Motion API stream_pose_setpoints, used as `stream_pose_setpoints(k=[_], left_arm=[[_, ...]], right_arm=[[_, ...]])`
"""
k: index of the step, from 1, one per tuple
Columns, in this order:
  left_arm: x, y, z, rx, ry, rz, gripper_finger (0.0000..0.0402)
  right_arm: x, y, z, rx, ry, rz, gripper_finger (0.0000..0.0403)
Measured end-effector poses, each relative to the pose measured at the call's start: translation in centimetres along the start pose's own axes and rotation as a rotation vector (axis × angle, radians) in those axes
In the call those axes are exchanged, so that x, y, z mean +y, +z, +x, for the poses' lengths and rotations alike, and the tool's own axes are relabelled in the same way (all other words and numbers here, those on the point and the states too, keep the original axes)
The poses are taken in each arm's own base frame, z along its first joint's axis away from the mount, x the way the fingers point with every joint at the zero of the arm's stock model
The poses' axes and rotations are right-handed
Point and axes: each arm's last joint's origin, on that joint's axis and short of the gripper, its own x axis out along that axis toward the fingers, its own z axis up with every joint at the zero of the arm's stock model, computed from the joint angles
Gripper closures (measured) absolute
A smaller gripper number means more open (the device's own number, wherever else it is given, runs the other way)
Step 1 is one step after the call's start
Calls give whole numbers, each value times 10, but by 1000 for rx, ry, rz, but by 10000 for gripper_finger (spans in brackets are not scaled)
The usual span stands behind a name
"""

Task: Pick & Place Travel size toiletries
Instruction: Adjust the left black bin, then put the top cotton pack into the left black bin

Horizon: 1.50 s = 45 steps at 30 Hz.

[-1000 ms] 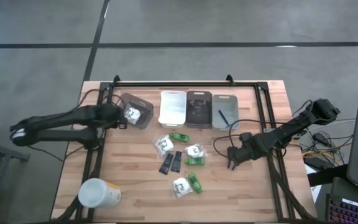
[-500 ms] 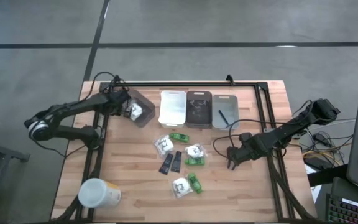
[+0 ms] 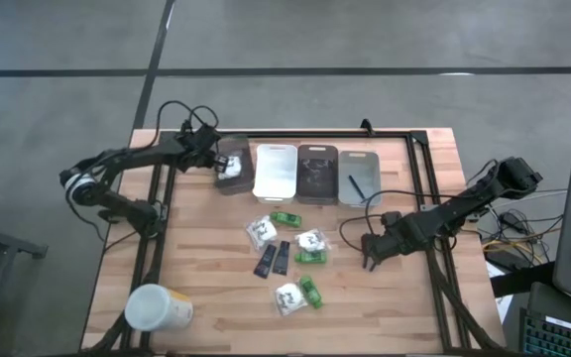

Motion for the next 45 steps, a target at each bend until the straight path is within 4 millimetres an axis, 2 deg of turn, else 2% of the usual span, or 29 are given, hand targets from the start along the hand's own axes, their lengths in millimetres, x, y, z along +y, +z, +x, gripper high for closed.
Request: stream_pose_setpoints(k=[6,9,11,14,17,19,21,24,28,32,37,40,45], left_arm=[[2,5,-7,-38,30,82,342],[11,1,-23,12,113,135,342],[17,-1,-40,38,105,147,342],[15,-3,-71,4,-88,146,342],[6,-9,-98,-8,-481,143,342],[-4,-21,-104,82,-681,139,341],[-15,-37,-102,190,-747,162,341],[-35,-62,-98,273,-735,220,337],[-59,-82,-100,283,-716,213,298],[-77,-91,-104,255,-722,166,228],[-95,-98,-94,254,-726,231,147],[-106,-103,-80,230,-739,298,130],[-122,-109,-63,226,-768,312,134]], right_arm=[[0,0,0,0,1,-1,165],[0,0,0,0,1,0,166],[0,0,0,0,1,0,164],[0,0,0,0,2,-1,155],[0,0,0,0,2,-1,143],[0,0,0,-1,2,-4,135],[0,0,0,-1,2,-4,127],[-1,0,1,-3,-4,-5,116],[-2,1,3,-6,-11,-5,101],[-3,1,4,-7,-14,-6,89],[-5,1,6,-9,-20,-6,76],[-4,1,6,-9,-19,-6,69],[-3,1,6,4,-8,-5,59]])
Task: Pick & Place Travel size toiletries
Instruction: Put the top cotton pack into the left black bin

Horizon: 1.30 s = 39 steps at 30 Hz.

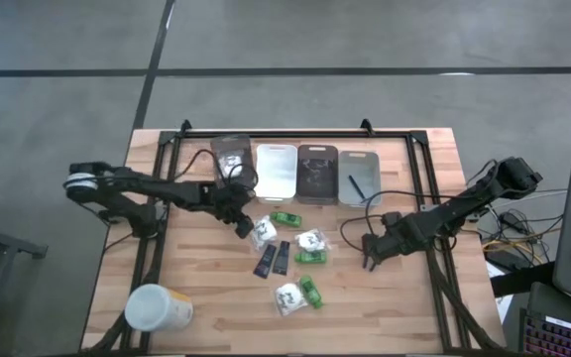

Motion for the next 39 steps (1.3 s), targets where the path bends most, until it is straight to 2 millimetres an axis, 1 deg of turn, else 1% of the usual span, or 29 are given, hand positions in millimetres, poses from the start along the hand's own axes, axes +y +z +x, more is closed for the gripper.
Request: stream_pose_setpoints(k=[3,6,10,13,18,22,24,26,28,30,32,34,37,39], left_arm=[[1,0,6,8,5,7,143],[1,-1,8,17,-5,54,156],[1,-1,10,21,-12,134,189],[0,-1,10,26,-26,185,229],[-2,-3,11,59,-103,237,315],[-4,-2,8,65,-123,249,384],[-5,-2,3,79,-129,257,393],[-7,-1,-8,89,-118,278,393],[-8,1,-23,90,-84,302,395],[-12,4,-43,74,-44,327,397],[-15,9,-69,27,19,351,397],[-20,16,-98,-58,109,369,397],[-23,29,-141,-259,316,381,398],[-25,38,-162,-381,454,405,399]], right_arm=[[2,-1,0,8,16,2,53],[2,-1,0,9,16,1,49],[2,-1,0,8,16,-19,53],[2,-1,0,8,16,-21,62],[1,0,1,6,12,-21,78],[1,0,1,5,11,-22,89],[1,0,1,5,10,-22,94],[0,0,1,5,9,-28,98],[0,0,1,4,9,-39,102],[0,0,1,4,8,-45,106],[0,0,2,4,8,-45,110],[0,0,2,3,8,-45,114],[0,0,2,-2,8,-44,119],[0,0,2,-3,8,-44,122]])
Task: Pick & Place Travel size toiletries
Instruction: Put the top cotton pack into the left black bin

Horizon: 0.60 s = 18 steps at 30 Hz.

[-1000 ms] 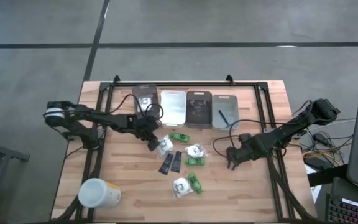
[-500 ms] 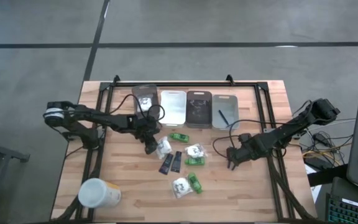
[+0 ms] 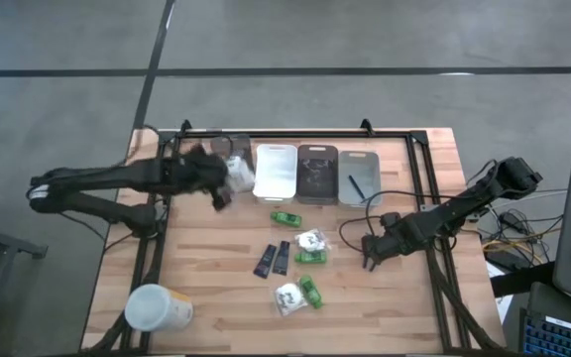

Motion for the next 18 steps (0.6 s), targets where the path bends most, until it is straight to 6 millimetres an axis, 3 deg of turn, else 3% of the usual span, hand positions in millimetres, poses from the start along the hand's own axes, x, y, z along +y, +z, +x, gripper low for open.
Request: stream_pose_setpoints(k=[2,5,13,18], left_arm=[[10,10,-6,-41,98,56,399],[21,17,2,-4,164,139,399],[48,12,69,225,255,220,400],[48,2,111,332,143,268,399]], right_arm=[[0,0,0,0,0,0,124],[0,0,0,0,0,1,128],[0,0,0,0,3,34,139],[1,0,0,4,13,38,149]])
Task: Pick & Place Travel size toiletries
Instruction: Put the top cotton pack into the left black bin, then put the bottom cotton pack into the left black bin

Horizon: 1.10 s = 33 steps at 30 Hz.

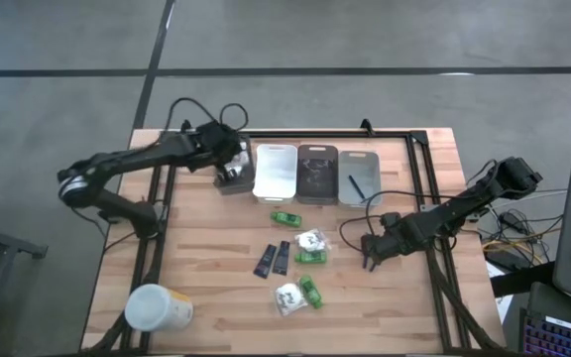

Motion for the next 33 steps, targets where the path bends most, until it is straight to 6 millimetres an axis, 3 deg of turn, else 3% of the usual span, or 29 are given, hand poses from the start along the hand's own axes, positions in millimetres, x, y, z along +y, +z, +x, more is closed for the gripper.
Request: stream_pose_setpoints(k=[6,11,16,21,27,33], left_arm=[[-14,-1,34,128,-11,-14,379],[-16,3,31,105,-37,-60,306],[-9,0,5,39,-36,-76,215],[-4,-9,-41,-89,-107,-95,154],[-1,-22,-93,-357,-440,-117,134],[4,-30,-108,-409,-497,-242,133]], right_arm=[[2,-1,-1,7,16,2,160],[4,-2,-1,16,37,-4,167],[5,-2,-1,18,42,-3,160],[7,-3,-1,26,64,-1,141],[9,-2,-1,-1,100,43,117],[10,-2,-1,-9,110,79,95]])
